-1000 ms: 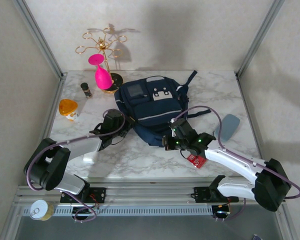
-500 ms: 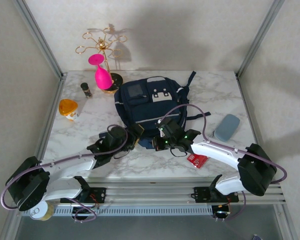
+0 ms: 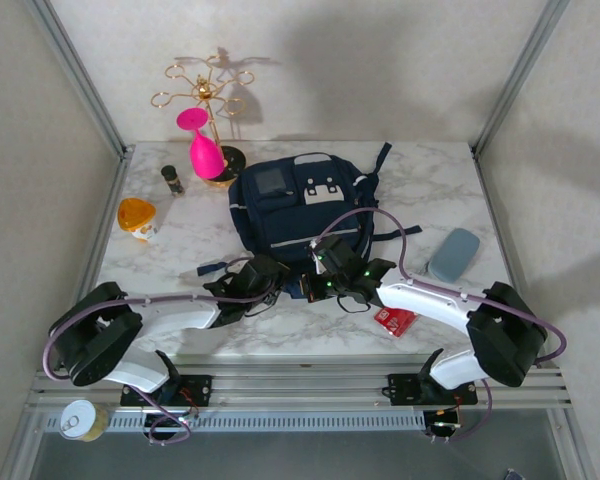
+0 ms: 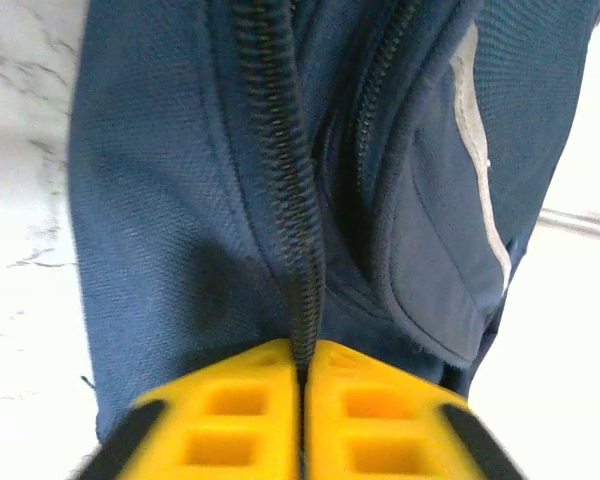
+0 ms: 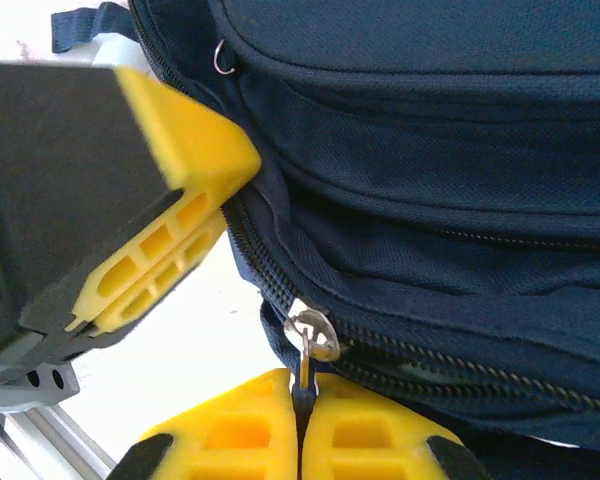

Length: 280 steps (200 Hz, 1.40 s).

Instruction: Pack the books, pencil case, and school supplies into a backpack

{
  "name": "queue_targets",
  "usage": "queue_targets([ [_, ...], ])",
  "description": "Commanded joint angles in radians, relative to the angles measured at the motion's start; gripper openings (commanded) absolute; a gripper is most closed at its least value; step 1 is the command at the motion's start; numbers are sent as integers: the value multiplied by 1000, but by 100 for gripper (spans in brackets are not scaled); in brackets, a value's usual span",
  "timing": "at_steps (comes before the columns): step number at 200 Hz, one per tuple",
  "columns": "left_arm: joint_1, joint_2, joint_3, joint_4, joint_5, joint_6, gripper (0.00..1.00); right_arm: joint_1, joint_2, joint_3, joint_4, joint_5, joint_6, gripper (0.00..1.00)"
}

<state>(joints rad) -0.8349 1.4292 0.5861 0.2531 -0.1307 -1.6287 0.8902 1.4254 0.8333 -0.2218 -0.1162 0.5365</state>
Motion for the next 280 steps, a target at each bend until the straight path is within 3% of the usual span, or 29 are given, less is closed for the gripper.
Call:
queue_targets([
  [1, 16, -66, 7, -124, -174, 32, 0, 12, -20, 14, -70, 12, -26, 0],
  [22, 98, -153, -31, -229, -179, 134, 0, 1, -90, -53, -95, -9, -58, 0],
  [64, 430, -326, -144, -267, -10, 426, 0, -105, -186, -153, -171, -2, -116, 0],
  [83, 492, -337, -124, -270, 67, 495, 0, -99, -157, -108, -120, -57, -147, 0],
  [100, 490, -326, -107, -231, 142, 514, 3, -63, -106, -44, -53, -102, -133, 0],
  [116, 485, -343, -92, -227, 208, 517, 42, -15, -49, 10, -13, -102, -127, 0],
  [126, 456, -381, -85, -251, 211, 502, 54, 7, -15, 40, 6, -101, -122, 0],
  [162, 278, -524, -120, -377, 141, 270, 62, 26, 24, 40, 77, -119, -76, 0],
  [185, 108, -540, -173, -247, 76, 92, 64, 28, 30, 32, 61, -92, -89, 0],
  [206, 21, -411, -150, -98, 73, 20, 68, 28, 37, 24, 65, -93, -101, 0],
  [240, -37, -214, -71, -74, 4, -30, 58, 28, 40, 17, 72, -79, -108, 0],
  [280, 14, -230, -120, -140, -97, -21, 4, 26, 1, -19, 11, 75, -82, 0],
])
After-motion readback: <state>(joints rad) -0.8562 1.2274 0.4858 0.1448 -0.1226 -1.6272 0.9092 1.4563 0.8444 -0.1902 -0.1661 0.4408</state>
